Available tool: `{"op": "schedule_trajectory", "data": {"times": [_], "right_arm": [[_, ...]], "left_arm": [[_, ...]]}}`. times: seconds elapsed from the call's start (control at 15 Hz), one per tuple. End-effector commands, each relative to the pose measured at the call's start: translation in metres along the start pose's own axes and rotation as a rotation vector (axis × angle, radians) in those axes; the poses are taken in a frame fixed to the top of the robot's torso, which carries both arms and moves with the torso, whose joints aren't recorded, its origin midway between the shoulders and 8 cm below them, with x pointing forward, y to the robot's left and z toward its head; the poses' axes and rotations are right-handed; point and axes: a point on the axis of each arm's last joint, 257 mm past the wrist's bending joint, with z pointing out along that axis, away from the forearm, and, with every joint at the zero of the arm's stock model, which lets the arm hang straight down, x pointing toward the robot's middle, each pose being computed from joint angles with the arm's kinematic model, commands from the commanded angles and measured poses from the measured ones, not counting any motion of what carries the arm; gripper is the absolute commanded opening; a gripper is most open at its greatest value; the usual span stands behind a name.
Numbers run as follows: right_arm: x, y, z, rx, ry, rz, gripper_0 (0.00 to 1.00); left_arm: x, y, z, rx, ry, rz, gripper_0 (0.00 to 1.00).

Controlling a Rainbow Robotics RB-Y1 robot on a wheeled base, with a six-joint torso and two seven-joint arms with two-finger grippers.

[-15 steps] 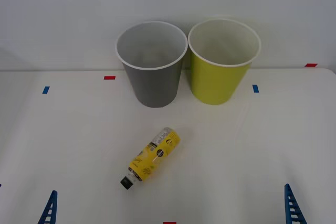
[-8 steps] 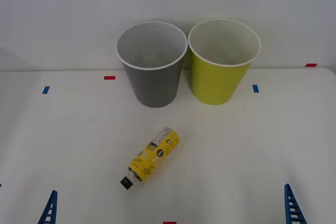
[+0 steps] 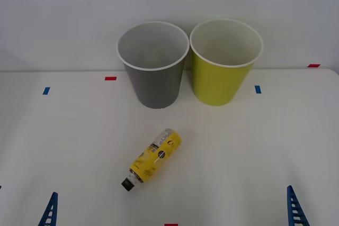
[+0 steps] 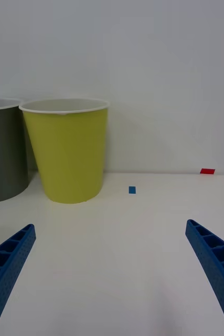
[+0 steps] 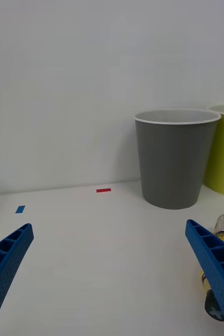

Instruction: Put cans in the gray bin and PET bottles in the light green bin.

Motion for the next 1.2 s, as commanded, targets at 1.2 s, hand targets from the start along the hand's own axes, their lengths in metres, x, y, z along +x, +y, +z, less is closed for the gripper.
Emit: {"op": "schedule_trajectory", "data": {"times": [1.2], "right_arm": [[0.0000,0.0000,0.0000,0.000,0.000,0.000,1.00]], "left_arm": [[0.0000,0.0000,0.0000,0.000,0.000,0.000,1.00]]}}
